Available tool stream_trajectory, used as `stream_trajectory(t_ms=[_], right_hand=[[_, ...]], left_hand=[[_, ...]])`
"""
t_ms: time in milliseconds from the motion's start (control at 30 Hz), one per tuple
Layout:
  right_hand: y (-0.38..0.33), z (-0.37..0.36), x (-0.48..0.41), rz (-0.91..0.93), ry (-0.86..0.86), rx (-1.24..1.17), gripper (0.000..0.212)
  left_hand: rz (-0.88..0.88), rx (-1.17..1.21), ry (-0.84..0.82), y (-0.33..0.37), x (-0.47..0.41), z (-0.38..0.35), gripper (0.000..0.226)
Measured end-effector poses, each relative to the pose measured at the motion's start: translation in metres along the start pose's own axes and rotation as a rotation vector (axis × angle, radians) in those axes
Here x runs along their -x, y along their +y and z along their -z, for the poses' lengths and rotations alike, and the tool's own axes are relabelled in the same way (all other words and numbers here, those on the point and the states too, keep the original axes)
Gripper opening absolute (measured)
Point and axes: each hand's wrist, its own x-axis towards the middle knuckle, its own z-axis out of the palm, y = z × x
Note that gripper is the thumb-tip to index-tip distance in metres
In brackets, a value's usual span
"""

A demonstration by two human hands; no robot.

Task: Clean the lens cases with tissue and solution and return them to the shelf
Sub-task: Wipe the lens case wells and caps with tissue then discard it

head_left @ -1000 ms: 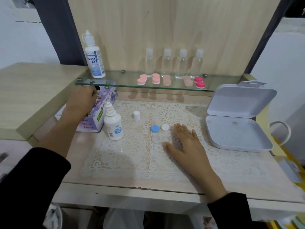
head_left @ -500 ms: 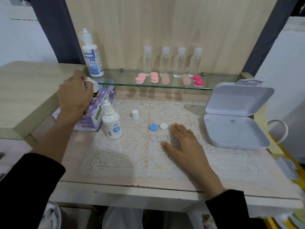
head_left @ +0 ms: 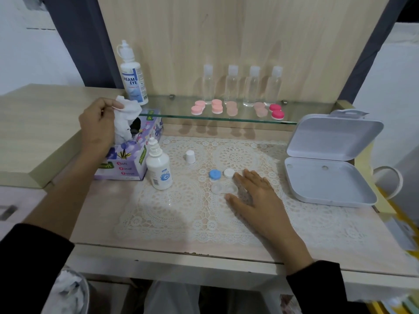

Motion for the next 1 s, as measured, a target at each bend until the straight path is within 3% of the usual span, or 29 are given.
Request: stream_trajectory(t_ms=[67,167,300,500,767,1000], right_hand=[[0.000,0.000,0.000,0.005,0.001,-0.011,0.068],[-0.001,0.000,0.001,-0.002,-0.002,-0.012,0.071],[-0.001,0.001,0.001,-0.009,-0.010,-0.016,0.073],[0.000,0.000,0.000,-0.011,-0.013,-0.008,0.073],[0.001,0.000,0.000,-0.007,-0.014,-0.008,0.071],[0.002,-0.001,0.000,-0.006,-0.001,-0.042,0.067]], left_hand=[[0.058,0.009,-0.075,0.001,0.000,0.002,0.026],[-0.017,-0.061,-0.179,0.003,0.003,0.005,0.040],[-0.153,-0.076,-0.021,0.005,0.007,0.007,0.031],[-0.165,-0.071,0.126,0.015,0.001,0.008,0.029],[-0.064,0.272,0.171,0.045,0.015,0.005,0.006],[-0.216,0.426,-0.011,0.103,0.061,-0.005,0.006]])
